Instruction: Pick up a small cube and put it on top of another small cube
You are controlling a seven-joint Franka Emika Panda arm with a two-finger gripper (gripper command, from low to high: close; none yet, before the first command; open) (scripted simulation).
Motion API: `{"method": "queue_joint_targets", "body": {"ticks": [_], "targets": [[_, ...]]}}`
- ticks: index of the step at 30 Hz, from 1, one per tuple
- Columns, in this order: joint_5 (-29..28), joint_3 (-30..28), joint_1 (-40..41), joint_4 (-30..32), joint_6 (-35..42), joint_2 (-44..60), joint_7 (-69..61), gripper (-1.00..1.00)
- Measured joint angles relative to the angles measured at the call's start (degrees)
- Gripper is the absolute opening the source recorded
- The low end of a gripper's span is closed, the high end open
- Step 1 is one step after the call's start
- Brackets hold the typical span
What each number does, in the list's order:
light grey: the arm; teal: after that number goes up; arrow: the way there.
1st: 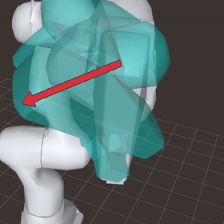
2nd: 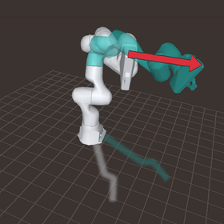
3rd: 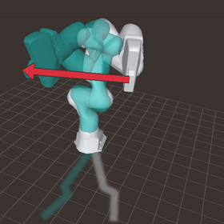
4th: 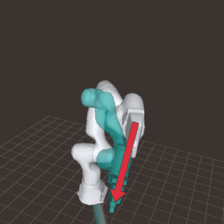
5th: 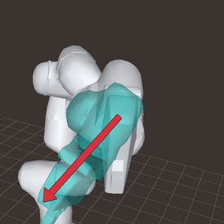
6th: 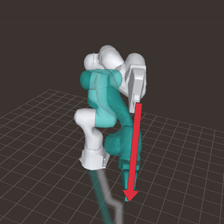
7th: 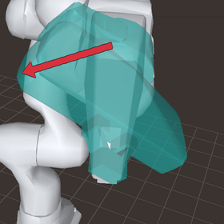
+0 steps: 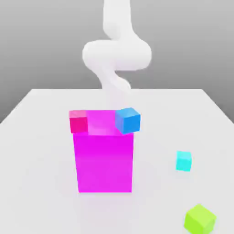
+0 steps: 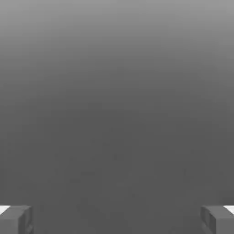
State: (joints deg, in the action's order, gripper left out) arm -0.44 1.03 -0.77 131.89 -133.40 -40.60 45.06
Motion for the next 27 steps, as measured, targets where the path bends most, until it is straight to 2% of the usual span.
{"method": "queue_joint_targets", "body": {"ticks": [27], "targets": [[-7.05, 9.77, -10.29, 1.19, -17.42, 56.46, -6.67, 0.0]]}}
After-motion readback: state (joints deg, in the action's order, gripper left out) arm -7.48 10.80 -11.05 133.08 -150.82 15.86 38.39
